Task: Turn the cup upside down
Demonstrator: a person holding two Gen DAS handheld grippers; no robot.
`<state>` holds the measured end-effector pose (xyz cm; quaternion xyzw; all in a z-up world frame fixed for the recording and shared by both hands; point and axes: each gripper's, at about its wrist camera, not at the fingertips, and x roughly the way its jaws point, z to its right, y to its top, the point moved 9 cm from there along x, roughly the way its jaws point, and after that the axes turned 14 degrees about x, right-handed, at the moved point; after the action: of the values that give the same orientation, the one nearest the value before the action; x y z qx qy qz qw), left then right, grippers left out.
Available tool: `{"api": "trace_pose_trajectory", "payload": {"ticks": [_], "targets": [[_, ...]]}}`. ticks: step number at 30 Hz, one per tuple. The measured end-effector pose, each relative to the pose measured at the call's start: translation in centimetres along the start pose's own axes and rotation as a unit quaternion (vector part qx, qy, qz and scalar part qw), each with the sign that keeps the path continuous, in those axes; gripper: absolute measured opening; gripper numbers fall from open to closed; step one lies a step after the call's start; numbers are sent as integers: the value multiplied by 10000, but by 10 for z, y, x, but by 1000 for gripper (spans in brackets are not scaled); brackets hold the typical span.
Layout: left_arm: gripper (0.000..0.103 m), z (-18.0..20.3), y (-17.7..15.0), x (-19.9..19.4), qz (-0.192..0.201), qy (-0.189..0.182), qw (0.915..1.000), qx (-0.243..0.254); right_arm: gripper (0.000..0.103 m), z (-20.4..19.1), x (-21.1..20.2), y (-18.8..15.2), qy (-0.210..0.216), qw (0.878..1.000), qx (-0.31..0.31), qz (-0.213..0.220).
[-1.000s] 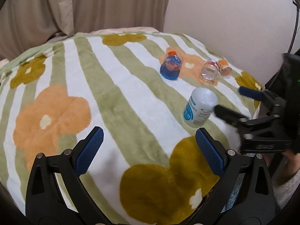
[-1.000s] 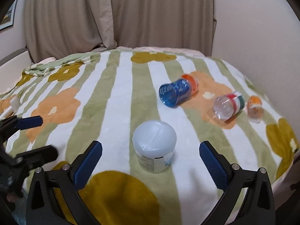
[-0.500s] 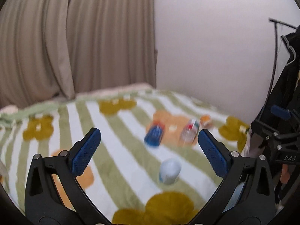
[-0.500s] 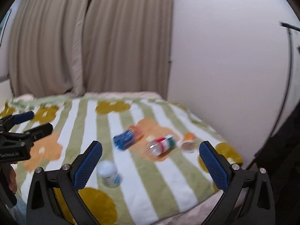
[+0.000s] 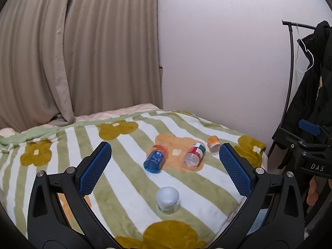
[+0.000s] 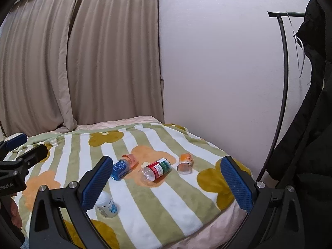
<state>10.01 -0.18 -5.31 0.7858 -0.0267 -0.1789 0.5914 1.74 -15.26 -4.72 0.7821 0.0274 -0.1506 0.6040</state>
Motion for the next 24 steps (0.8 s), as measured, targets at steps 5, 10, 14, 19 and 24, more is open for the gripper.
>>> {"api": "trace_pose_trajectory", "payload": {"ticks": [5, 10, 14, 19, 24], "targets": [[103, 2, 1, 0, 16, -29, 10000, -48, 103, 3, -3, 2, -39, 10000, -15, 55], [103, 4, 4, -3, 63, 25, 10000, 7, 103, 3, -5, 2, -52, 10000, -38, 73], [103, 4, 6, -5, 113, -16, 9999, -34, 103, 3, -5, 3, -61, 9999, -61, 96], [103, 8, 9, -10, 169, 44, 9998, 45, 103, 5, -5, 6, -131, 9997, -110, 169], [103, 11, 11, -17, 287, 33, 9996, 14, 103, 5, -8, 9, -79, 9997, -105, 214]]}}
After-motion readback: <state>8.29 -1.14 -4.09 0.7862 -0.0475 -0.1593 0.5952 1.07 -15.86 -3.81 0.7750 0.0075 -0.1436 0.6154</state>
